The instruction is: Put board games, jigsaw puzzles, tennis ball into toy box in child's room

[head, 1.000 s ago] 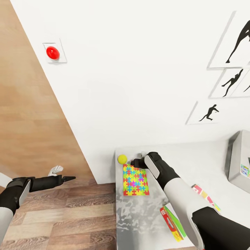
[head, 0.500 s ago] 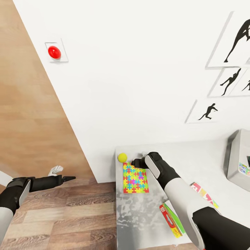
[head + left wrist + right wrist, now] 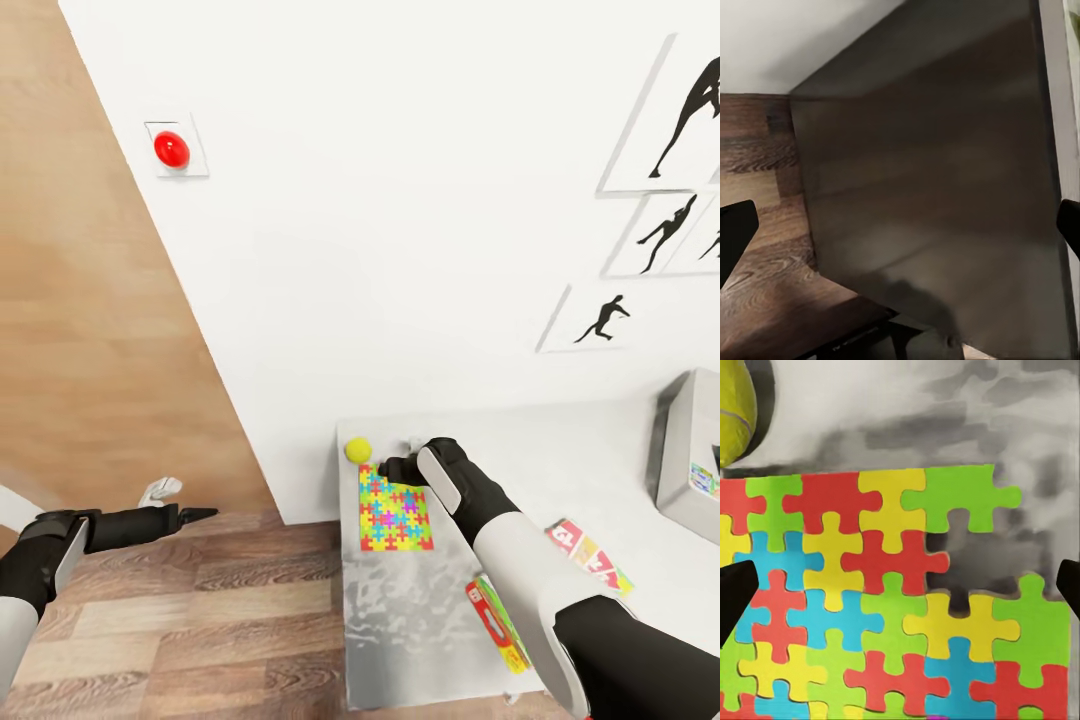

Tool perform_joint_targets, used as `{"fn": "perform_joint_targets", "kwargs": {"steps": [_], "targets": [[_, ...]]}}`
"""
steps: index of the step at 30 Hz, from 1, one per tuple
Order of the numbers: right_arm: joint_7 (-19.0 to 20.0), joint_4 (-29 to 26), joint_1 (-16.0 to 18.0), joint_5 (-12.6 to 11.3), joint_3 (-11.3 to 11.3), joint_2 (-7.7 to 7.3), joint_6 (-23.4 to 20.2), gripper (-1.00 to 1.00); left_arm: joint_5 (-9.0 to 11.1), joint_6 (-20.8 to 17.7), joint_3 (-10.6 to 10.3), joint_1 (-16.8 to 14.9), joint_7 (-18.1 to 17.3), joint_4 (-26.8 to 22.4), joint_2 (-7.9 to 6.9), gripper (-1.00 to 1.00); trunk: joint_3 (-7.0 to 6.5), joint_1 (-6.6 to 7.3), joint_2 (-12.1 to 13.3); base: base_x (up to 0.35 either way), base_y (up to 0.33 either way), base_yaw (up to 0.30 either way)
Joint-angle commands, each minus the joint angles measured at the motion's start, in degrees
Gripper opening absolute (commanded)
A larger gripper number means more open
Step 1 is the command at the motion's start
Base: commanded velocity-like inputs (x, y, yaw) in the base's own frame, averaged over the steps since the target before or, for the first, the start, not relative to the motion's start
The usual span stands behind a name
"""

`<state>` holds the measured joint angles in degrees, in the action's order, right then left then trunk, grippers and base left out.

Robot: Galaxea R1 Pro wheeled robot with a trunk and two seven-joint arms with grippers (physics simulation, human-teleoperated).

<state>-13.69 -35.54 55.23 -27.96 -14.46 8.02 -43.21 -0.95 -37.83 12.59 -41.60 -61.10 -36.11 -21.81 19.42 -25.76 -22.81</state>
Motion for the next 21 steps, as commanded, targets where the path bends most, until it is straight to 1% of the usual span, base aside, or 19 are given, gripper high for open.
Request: {"fn": "perform_joint_targets", "kwargs": {"steps": [1,13,21], "targets": [[-0.6,-0.1,0.1,-0.6,-0.2,-0.03,-0.1,1.0,-0.1,-0.5,0.2,0.0,-0.2,0.0,0.02,1.0,0.1,-0.02,-0.1,-0.066,0.088,0.0],[-0.6,-0.1,0.1,-0.6,-0.2,-0.03,-0.2,1.0,-0.1,-0.5,0.2,0.0,-0.2,0.0,0.02,1.0,0.1,-0.02,-0.1,-0.016,0.016,0.0],[-0.6,-0.1,0.1,-0.6,-0.2,-0.03,-0.1,1.0,-0.1,-0.5,0.2,0.0,-0.2,0.0,0.02,1.0,0.1,-0.02,-0.1,-0.122,0.02,0.0]]}}
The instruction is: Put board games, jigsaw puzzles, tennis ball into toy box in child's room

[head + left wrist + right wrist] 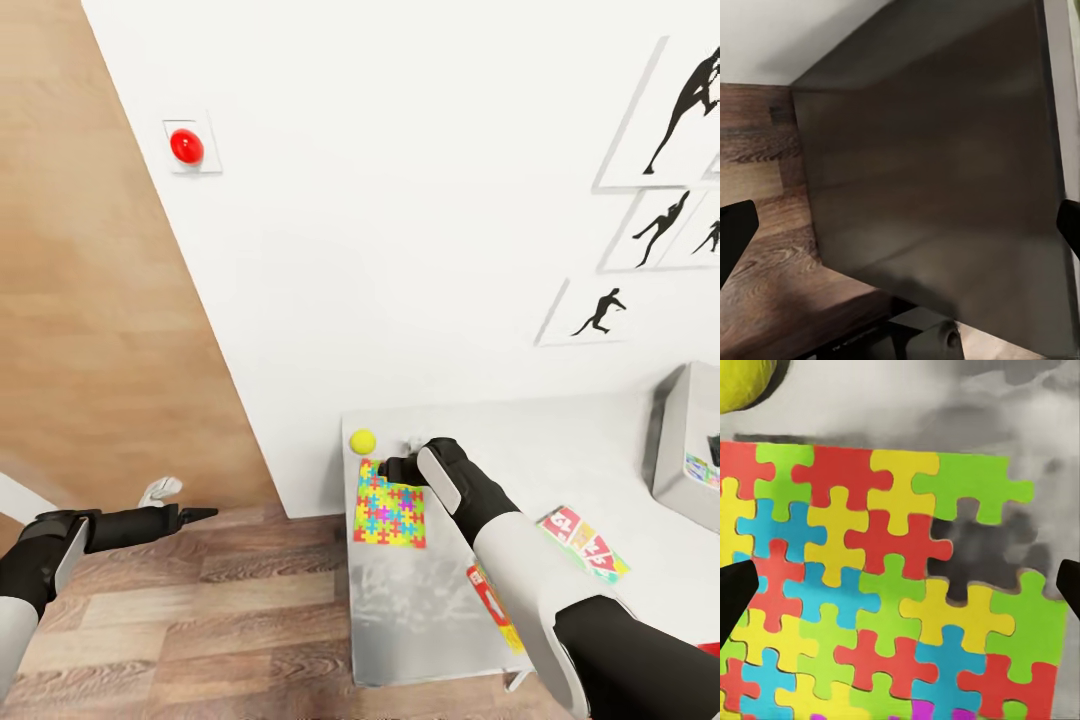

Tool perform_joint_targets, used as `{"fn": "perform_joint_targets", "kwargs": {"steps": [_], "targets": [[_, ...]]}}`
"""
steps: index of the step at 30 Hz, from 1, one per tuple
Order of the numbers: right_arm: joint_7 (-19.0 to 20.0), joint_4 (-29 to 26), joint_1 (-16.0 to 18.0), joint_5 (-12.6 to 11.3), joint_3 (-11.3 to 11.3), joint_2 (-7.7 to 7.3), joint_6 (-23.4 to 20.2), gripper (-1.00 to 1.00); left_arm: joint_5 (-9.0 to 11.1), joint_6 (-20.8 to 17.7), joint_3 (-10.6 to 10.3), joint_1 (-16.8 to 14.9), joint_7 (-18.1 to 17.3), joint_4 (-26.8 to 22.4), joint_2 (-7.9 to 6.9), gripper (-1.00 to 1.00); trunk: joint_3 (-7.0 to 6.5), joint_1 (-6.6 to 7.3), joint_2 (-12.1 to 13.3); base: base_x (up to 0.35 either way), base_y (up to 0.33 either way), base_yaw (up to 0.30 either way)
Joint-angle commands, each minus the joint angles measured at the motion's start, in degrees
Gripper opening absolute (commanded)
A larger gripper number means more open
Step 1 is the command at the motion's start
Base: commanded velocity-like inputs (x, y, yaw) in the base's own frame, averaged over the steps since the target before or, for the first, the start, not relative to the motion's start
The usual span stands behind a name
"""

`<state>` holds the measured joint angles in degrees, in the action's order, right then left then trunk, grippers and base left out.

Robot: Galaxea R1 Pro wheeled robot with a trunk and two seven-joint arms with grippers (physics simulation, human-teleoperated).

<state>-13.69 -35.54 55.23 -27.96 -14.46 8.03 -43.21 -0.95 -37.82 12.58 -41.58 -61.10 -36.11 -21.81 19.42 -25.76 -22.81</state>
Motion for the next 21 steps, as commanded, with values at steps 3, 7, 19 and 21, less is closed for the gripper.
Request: {"fn": "perform_joint_targets", "kwargs": {"steps": [3,7,19,21], "targets": [[-0.5,-0.1,0.1,-0.6,-0.2,-0.01,-0.1,1.0,-0.1,-0.6,0.2,-0.1,-0.2,0.0,0.02,1.0,0.1,-0.03,-0.1,-0.03,0.135,0.0],[-0.5,-0.1,0.1,-0.6,-0.2,-0.02,-0.1,1.0,-0.1,-0.5,0.2,-0.1,-0.2,0.0,0.02,1.0,0.1,-0.03,-0.1,-0.007,0.114,0.0],[-0.5,-0.1,0.0,-0.6,-0.2,-0.03,-0.1,1.0,-0.1,-0.5,0.2,-0.1,-0.2,0.0,0.08,1.0,0.1,-0.03,-0.1,-0.001,0.026,0.0],[-0.5,-0.1,0.0,-0.6,-0.2,-0.03,-0.1,1.0,-0.1,-0.6,0.2,-0.1,-0.2,0.0,0.1,1.0,0.1,-0.03,-0.1,-0.048,0.099,0.0]]}}
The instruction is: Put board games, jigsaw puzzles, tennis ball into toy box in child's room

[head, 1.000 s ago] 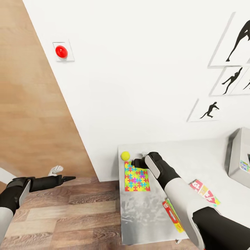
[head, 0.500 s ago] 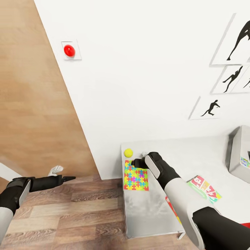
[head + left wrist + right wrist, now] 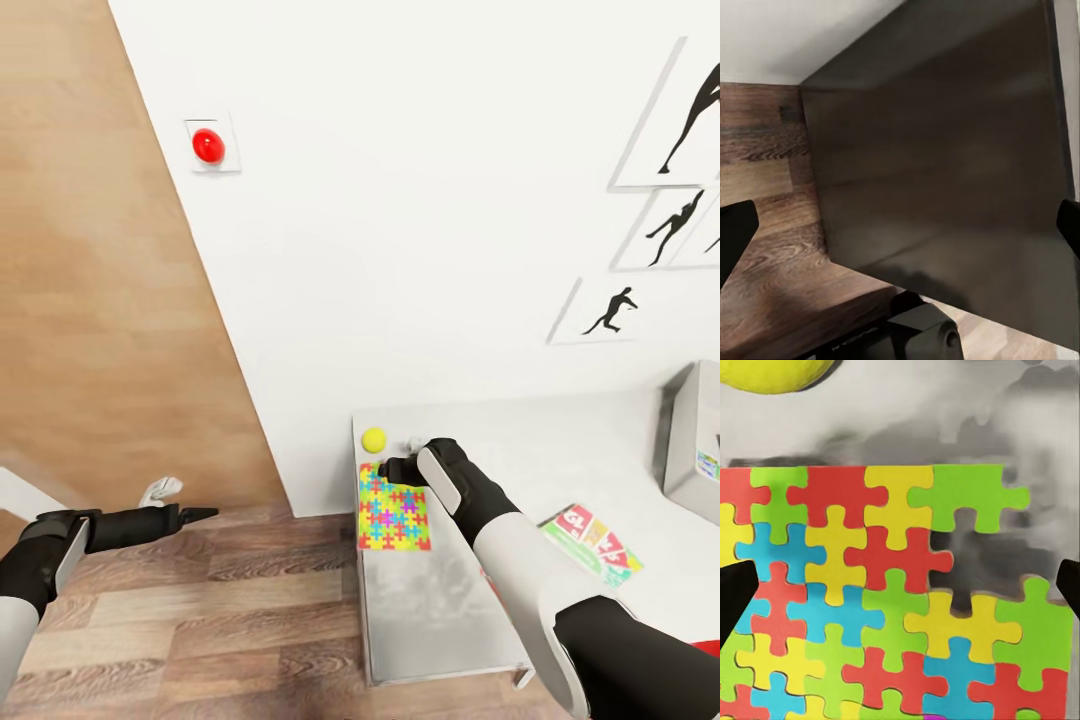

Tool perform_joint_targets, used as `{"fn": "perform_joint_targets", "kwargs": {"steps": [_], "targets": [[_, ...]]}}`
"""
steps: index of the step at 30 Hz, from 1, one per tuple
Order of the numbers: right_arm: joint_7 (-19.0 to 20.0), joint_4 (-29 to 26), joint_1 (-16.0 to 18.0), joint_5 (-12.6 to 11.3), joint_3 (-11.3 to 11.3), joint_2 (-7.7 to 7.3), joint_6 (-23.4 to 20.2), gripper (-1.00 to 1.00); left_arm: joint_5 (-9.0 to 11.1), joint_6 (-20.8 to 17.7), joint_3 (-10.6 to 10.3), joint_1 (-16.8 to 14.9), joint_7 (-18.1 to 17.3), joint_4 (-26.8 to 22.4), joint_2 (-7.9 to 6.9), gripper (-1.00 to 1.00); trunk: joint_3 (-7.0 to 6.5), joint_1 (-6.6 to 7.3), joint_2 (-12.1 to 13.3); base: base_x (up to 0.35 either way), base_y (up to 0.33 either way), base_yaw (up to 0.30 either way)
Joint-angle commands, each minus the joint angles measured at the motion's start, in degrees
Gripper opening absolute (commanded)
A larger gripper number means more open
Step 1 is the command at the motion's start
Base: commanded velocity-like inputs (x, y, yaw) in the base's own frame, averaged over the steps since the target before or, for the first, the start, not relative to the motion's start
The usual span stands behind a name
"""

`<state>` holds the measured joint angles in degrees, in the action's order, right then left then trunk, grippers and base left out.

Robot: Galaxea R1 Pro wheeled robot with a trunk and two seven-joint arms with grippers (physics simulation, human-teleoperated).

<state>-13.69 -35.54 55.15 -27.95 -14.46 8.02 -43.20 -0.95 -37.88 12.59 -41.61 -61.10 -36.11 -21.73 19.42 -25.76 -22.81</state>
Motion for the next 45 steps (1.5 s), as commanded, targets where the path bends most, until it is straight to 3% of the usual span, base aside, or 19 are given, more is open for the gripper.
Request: {"fn": "perform_joint_targets", "kwargs": {"steps": [1,45], "targets": [[-0.5,-0.1,0.1,-0.6,-0.2,-0.03,-0.1,1.0,-0.1,-0.5,0.2,0.0,-0.2,0.0,0.02,1.0,0.1,-0.03,-0.1,-0.051,0.082,0.0],[-0.5,-0.1,0.1,-0.6,-0.2,-0.03,-0.2,1.0,-0.1,-0.5,0.2,0.0,-0.2,0.0,0.02,1.0,0.1,-0.03,-0.1,-0.022,0.049,0.0]]}}
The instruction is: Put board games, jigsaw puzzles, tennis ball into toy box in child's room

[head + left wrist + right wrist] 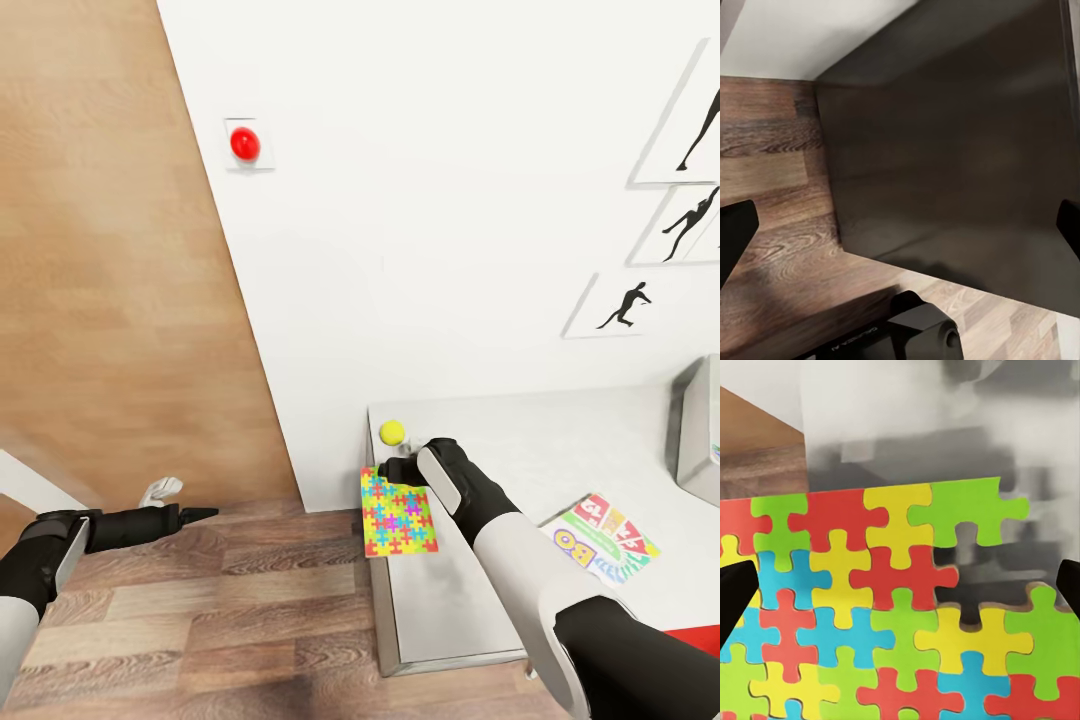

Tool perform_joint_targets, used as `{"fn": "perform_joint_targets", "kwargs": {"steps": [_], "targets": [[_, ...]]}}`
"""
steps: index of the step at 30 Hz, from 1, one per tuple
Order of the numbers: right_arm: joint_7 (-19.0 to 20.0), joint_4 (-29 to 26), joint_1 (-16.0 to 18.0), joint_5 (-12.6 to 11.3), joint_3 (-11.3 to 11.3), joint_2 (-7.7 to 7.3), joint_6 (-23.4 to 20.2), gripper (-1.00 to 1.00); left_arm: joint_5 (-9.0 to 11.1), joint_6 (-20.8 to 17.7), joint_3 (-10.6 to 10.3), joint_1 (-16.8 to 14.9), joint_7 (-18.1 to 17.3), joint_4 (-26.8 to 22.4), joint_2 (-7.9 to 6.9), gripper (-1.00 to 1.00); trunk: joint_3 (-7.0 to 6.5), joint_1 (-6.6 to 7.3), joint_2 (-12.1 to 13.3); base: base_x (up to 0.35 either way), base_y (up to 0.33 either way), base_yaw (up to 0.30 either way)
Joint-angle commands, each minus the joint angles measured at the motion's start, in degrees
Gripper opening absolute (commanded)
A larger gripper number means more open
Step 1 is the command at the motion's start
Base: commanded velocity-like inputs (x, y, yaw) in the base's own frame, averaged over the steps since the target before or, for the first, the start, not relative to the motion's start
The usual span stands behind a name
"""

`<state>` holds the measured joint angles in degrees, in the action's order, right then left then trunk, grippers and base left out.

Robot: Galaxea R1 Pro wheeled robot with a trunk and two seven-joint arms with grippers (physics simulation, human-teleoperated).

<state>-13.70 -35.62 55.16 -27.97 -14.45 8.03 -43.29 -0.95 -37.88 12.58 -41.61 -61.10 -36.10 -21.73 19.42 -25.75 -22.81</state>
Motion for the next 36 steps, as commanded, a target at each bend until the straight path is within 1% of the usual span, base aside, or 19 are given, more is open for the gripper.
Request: {"fn": "perform_joint_targets", "kwargs": {"steps": [1,11,17,28,36], "targets": [[-0.5,-0.1,0.0,-0.6,-0.2,-0.03,-0.1,1.0,-0.1,-0.5,0.2,0.0,-0.2,0.0,0.02,1.0,0.1,-0.03,-0.1,0.0,0.005,0.0],[-0.5,-0.1,0.0,-0.6,-0.2,-0.03,-0.1,1.0,-0.1,-0.5,0.2,0.0,-0.2,0.0,0.02,1.0,0.1,-0.03,-0.1,-0.002,0.004,0.0],[-0.5,-0.1,0.1,-0.6,-0.2,-0.03,-0.1,1.0,-0.1,-0.6,0.2,-0.1,-0.2,0.0,0.02,1.0,0.1,-0.03,-0.1,-0.064,0.114,0.0],[-0.5,-0.1,0.0,-0.6,-0.2,-0.05,-0.1,1.0,-0.1,-0.5,0.2,0.0,-0.2,0.0,0.02,1.0,0.1,-0.03,-0.1,-0.007,0.013,0.0],[-0.5,-0.3,0.0,-0.7,-0.1,-0.89,0.0,1.0,-0.1,-0.4,0.2,0.0,-0.2,0.0,0.02,1.0,0.1,-0.03,-0.1,0.0,0.0,0.0]]}}
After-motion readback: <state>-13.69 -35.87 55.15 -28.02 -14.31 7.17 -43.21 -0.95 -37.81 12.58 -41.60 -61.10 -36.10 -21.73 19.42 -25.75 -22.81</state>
